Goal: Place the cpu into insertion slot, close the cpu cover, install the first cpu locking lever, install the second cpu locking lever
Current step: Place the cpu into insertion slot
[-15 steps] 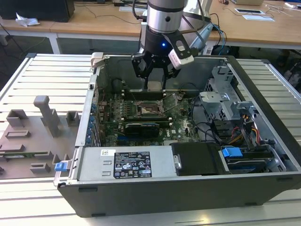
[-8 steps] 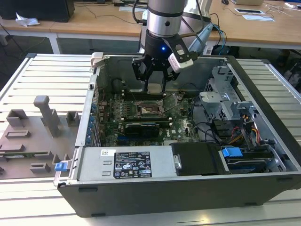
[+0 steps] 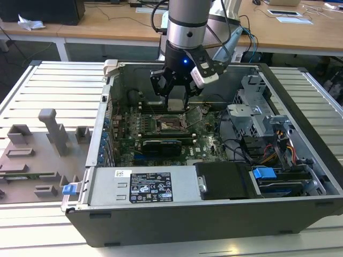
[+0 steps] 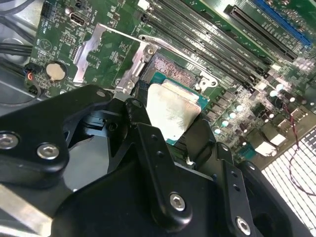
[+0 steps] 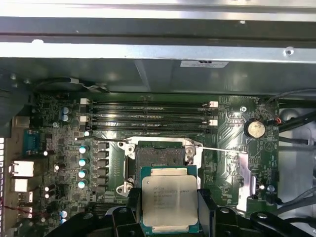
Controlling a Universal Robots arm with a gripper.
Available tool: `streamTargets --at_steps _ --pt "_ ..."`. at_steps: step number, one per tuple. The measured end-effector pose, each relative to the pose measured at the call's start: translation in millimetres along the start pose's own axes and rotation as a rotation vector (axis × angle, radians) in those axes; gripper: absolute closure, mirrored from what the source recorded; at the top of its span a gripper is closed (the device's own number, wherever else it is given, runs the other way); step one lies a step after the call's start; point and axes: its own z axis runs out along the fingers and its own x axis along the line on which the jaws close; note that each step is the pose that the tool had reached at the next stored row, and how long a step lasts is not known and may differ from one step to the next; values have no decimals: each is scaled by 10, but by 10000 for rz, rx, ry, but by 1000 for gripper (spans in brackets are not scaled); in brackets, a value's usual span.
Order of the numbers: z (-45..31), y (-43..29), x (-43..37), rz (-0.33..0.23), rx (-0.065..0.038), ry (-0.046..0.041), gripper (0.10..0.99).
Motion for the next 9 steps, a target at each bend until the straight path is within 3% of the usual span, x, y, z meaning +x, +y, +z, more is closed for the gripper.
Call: streamTargets --at_steps 9 --pt "214 -6 -4 0 0 0 541"
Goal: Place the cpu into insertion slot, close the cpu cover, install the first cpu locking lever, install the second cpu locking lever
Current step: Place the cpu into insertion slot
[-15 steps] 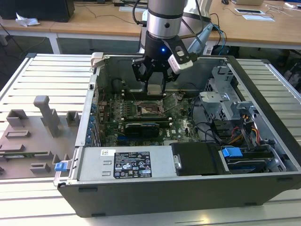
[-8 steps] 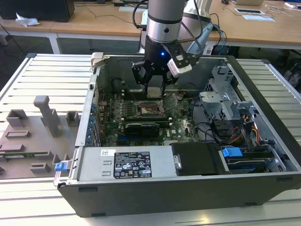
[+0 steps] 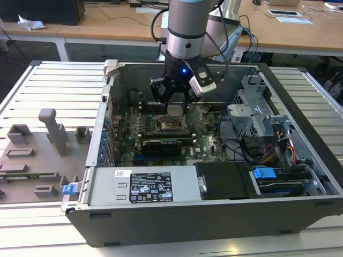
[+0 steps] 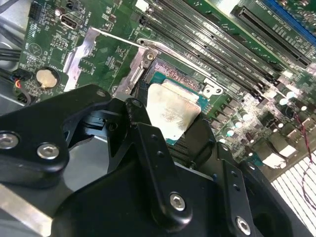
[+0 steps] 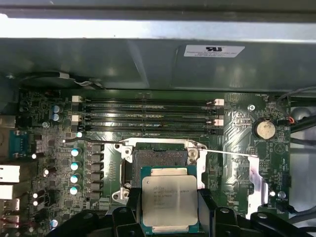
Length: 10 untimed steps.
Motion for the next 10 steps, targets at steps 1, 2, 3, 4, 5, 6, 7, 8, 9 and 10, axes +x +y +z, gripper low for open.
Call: streamTargets --at_steps 1,2,3,4,5,6,7,8,9,10 --pt "19 0 0 0 0 0 541" --pt "36 -1 -1 0 0 0 541" --pt "62 -1 -1 0 0 0 541" --pt "78 -2 -2 1 0 0 541" --pt "95 -2 -2 1 0 0 541" --pt "112 -3 -2 1 0 0 541" --pt "135 -4 -3 0 0 0 541" --pt "139 -4 -3 0 7 2 541" --pt "139 -4 -3 0 8 2 541" --pt "139 -4 -3 0 7 1 541"
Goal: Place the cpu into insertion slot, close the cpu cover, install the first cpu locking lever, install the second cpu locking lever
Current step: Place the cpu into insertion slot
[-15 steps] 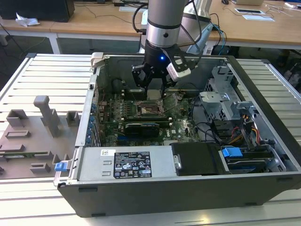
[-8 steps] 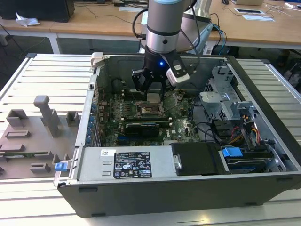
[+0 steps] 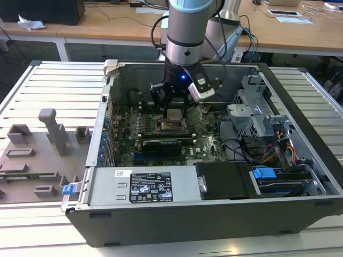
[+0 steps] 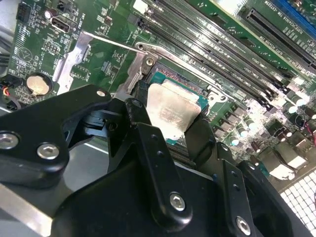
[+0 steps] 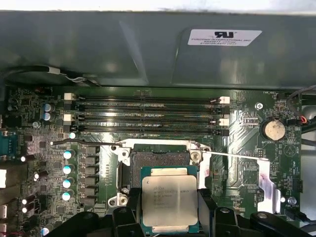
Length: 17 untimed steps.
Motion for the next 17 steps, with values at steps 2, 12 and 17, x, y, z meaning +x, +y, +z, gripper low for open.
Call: streamTargets --at_steps 2,12,17 --pt "0 0 0 0 0 0 541" --pt "2 0 0 1559 -28 -42 541" --pt "3 0 0 2560 -45 -69 541"
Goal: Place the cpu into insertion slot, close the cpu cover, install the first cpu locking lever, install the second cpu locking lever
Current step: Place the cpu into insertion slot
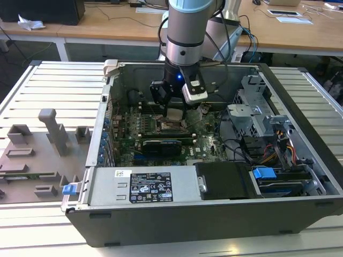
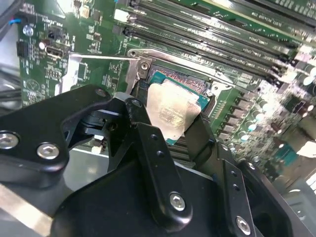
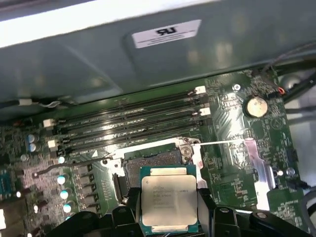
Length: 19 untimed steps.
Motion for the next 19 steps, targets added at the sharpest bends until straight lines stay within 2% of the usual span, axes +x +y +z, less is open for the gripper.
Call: streamTargets --at_steps 15,19 --pt "5 0 0 2462 -19 -72 541" --pt "7 0 0 2959 -19 -87 541"
